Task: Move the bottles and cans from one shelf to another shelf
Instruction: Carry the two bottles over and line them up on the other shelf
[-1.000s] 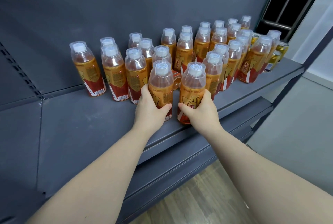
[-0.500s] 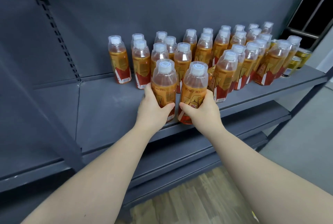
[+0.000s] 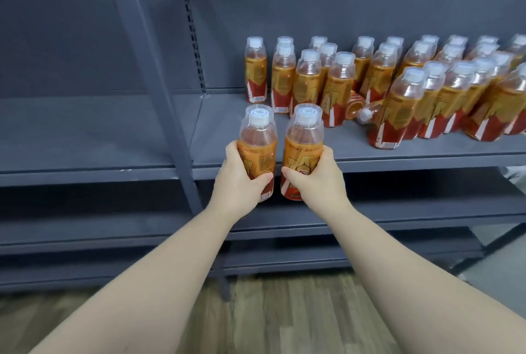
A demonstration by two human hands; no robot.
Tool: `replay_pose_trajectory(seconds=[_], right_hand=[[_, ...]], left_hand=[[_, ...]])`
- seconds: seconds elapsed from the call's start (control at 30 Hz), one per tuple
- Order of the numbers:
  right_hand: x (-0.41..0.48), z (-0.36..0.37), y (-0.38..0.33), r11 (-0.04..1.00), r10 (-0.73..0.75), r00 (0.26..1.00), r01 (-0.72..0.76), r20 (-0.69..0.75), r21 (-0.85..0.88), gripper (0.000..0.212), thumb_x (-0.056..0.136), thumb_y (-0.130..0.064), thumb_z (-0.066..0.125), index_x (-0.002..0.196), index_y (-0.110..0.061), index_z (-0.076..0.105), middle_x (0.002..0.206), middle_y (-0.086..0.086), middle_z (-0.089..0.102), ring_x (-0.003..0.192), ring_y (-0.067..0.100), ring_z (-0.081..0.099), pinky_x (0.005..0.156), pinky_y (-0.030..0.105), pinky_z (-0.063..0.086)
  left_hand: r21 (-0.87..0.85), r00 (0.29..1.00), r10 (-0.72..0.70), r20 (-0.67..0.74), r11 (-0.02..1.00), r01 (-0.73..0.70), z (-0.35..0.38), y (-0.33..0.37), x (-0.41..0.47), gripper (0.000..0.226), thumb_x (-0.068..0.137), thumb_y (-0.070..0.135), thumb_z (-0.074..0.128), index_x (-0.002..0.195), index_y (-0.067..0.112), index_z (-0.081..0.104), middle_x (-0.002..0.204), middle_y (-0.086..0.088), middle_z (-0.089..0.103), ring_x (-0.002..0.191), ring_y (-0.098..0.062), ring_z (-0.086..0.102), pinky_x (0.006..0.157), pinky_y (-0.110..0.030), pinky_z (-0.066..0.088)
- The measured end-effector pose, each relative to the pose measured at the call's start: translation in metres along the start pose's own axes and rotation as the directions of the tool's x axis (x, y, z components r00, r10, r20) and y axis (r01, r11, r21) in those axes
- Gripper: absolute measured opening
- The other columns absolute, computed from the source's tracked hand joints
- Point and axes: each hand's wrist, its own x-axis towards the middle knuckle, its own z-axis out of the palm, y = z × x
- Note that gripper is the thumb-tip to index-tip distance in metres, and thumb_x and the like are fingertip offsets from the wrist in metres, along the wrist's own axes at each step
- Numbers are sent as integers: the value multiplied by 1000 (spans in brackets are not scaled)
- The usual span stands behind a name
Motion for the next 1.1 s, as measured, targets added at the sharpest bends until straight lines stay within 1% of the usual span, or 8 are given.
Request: replay_pose_trajectory(seconds=[0.13, 0.23, 0.33, 0.5, 0.6, 0.7, 0.9, 1.1], right_hand=[[-18, 22, -12, 1000, -23, 996, 24, 88, -18, 57, 78, -41, 81, 118, -29, 42, 105, -12, 62, 94, 4, 60, 68, 19, 45], [-31, 44, -26, 998, -53, 987, 58, 154, -26, 57, 79, -40, 82, 117, -31, 40, 108, -10, 61, 94, 7, 60, 65, 14, 41], [-43, 69, -41, 996, -80, 974, 84, 210, -10, 59, 79, -39, 82, 120, -30, 40, 110, -10, 61, 98, 9, 61, 68, 16, 43], [-63, 119, -71, 992, -123, 951, 121, 285, 22, 59, 80, -40, 81, 118, -34, 37, 108, -14, 58, 94, 5, 58, 66, 12, 41], [-78, 149, -88, 989, -145, 935, 148, 324, 16, 58, 80, -42, 81, 118, -36, 36, 107, -16, 56, 94, 6, 59, 66, 14, 43], [-92, 177, -105, 987, -159, 919, 159, 360, 31, 58, 81, -41, 81, 119, -34, 38, 109, -13, 58, 96, 8, 60, 65, 14, 43], [-118, 223, -139, 976, -210, 885, 213, 416, 38, 59, 81, -40, 80, 122, -31, 39, 114, -11, 58, 102, 10, 59, 82, 26, 49], [-137, 270, -171, 968, -245, 855, 244, 458, 62, 59, 81, -40, 81, 120, -34, 38, 114, -11, 58, 103, 10, 60, 81, 26, 49]], left_hand=[[-6, 998, -35, -54, 999, 35, -27, -12, -24, 74, 84, 28, 78, 139, 30, 28, 123, 12, 54, 112, -11, 56, 88, -28, 47], [12, 992, -67, -109, 998, 68, -51, -24, -39, 74, 84, 30, 78, 138, 32, 27, 125, 11, 53, 111, -11, 55, 90, -29, 49], [7, 981, -99, -165, 995, 102, -79, -38, -53, 72, 85, 27, 77, 138, 30, 29, 125, 10, 53, 109, -9, 54, 87, -26, 47], [2, 953, -159, -258, 986, 165, -132, -63, -72, 74, 86, 27, 77, 140, 29, 27, 129, 10, 49, 113, -10, 52, 87, -25, 47], [-5, 934, -178, -311, 983, 186, -163, -80, -84, 75, 86, 28, 77, 141, 30, 26, 130, 11, 47, 111, -9, 50, 86, -25, 47], [-14, 915, -199, -351, 978, 208, -192, -96, -96, 75, 86, 30, 77, 140, 32, 25, 131, 10, 47, 113, -10, 51, 86, -26, 48], [-31, 876, -232, -424, 970, 242, -244, -125, -118, 76, 86, 29, 77, 140, 32, 24, 131, 8, 48, 113, -11, 52, 84, -25, 47], [-41, 840, -243, -486, 966, 256, -290, -145, -132, 77, 87, 29, 76, 143, 30, 23, 133, 7, 47, 113, -10, 50, 86, -26, 46]])
